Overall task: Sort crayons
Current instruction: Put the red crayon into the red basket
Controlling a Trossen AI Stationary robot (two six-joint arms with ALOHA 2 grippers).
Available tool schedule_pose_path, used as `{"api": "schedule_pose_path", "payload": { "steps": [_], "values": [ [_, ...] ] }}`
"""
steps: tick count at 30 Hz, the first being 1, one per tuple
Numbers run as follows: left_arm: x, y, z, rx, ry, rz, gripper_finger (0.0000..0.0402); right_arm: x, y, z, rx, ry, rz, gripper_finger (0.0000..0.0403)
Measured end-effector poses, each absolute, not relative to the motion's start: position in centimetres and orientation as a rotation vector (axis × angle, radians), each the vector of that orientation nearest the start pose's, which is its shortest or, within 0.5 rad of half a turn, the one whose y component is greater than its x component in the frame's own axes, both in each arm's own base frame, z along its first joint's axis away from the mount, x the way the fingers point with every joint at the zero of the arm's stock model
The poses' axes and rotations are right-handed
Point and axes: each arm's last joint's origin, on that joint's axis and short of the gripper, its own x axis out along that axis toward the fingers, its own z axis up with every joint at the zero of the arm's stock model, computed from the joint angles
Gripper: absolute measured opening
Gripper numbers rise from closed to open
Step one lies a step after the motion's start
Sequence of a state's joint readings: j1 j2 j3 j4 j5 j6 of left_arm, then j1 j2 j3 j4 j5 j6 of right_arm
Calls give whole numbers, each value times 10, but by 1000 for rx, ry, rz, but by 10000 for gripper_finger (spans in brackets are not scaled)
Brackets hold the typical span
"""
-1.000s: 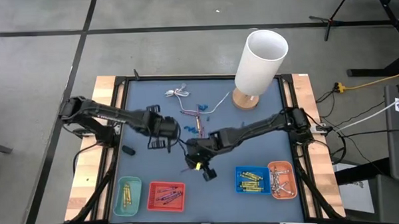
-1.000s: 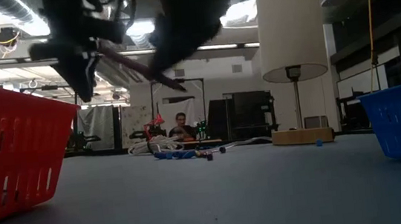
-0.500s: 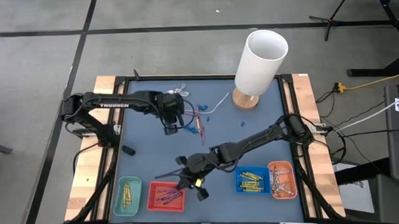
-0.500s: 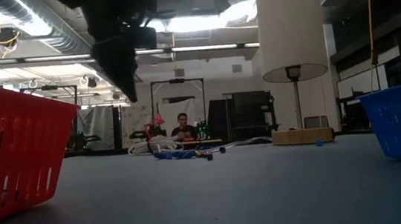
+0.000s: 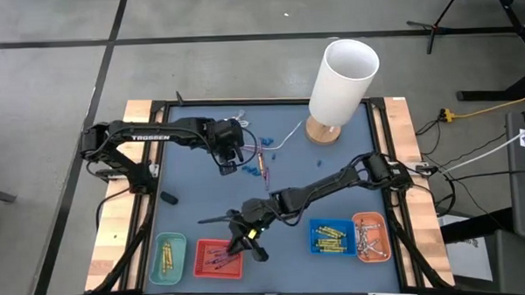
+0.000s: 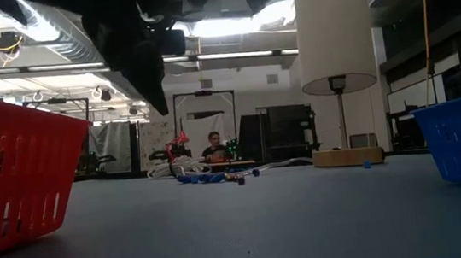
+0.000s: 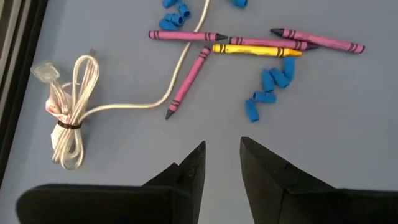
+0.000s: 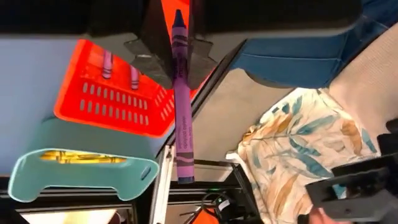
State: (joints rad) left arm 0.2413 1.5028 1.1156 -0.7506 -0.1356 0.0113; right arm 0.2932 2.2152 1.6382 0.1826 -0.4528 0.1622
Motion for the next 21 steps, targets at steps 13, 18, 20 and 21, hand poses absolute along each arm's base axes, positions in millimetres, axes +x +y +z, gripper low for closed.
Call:
{"api": "schedule_pose_path", "payload": {
  "steps": [13,18,20,21],
  "values": [
    [289,75,246,-72,1064,354,85,478,144,204,206,473,701,125],
    [294,81,250,-40,991,285,85,463,137,241,165,469,749,126],
    [297,86,250,-38,955,238,85,451,135,258,118,502,744,127],
    [299,88,250,-34,942,217,85,445,133,264,89,520,729,127]
  ]
}}
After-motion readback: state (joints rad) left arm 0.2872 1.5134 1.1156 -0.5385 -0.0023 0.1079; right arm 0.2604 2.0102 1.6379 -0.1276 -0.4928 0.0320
